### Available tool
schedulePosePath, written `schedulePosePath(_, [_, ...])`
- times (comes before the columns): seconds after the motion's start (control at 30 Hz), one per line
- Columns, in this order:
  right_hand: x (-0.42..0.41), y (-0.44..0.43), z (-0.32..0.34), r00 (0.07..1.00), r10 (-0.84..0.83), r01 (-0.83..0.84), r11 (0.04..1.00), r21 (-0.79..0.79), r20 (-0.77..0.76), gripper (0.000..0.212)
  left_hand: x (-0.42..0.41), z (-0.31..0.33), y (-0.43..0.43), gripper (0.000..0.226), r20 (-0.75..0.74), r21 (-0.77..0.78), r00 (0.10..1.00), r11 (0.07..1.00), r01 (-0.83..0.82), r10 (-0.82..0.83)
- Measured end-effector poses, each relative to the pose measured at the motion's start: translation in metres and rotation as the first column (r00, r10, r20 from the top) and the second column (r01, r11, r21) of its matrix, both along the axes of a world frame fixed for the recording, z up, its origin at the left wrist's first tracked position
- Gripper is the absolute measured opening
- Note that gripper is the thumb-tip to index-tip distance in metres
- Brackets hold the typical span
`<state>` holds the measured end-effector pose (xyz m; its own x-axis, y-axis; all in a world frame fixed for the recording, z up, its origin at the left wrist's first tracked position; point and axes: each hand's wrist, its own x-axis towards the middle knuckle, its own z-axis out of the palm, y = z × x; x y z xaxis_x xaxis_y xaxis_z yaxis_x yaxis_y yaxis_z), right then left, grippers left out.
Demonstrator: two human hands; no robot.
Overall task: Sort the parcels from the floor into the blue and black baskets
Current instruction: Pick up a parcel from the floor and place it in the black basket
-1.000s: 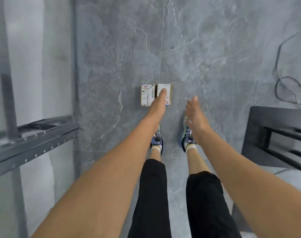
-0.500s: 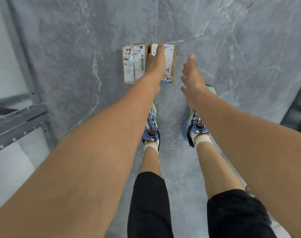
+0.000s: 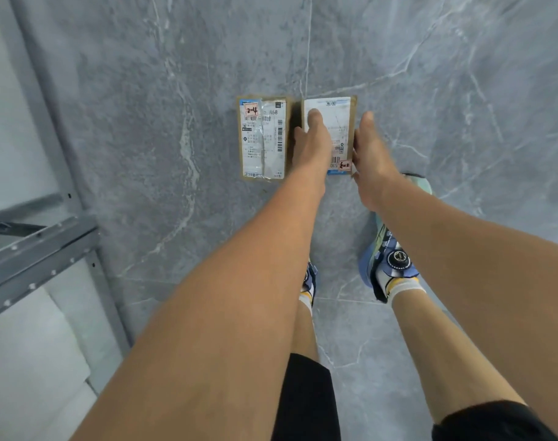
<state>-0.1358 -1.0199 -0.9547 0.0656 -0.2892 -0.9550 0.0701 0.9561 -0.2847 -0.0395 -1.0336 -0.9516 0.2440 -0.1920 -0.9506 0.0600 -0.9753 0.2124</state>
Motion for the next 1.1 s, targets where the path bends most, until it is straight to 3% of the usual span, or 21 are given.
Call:
schedulePosePath(0.17, [-0.004,-0.008,-0.001,1.000,0.001,-0.002,0.999,-0.052,-0.017,0.077,0.005,0.020,-0.008,0.071,-0.096,-0.077,0.995,0.996,-0.047,0.040])
schedulePosePath(0.33, [-0.009,-0.045,0.071,0.997,0.000,-0.010,0.990,-0.139,-0.074,0.078,0.010,0.097,-0.035,0.074,-0.257,-0.188,0.963,0.973,-0.136,0.085])
schedulePosePath(0.6, [0.030,-0.134,0.307,0.998,0.047,-0.064,0.903,-0.424,-0.051,0.068,0.053,0.333,-0.110,0.057,-0.307,-0.423,0.948,0.880,-0.215,0.084])
schedulePosePath(0.73, [0.066,-0.168,0.443,0.991,0.128,-0.091,0.820,-0.565,0.026,0.070,0.091,0.468,-0.132,0.068,-0.241,-0.556,0.965,0.801,-0.221,0.099])
schedulePosePath(0.9, [0.111,-0.187,0.598,0.959,0.272,-0.136,0.676,-0.724,0.074,0.070,0.128,0.627,-0.131,0.067,-0.203,-0.728,0.969,0.640,-0.247,0.143])
schedulePosePath(1.1, [0.148,-0.165,0.739,0.874,0.473,-0.179,0.524,-0.833,0.110,0.072,0.149,0.776,-0.076,0.063,-0.107,-0.858,0.947,0.454,-0.242,0.303])
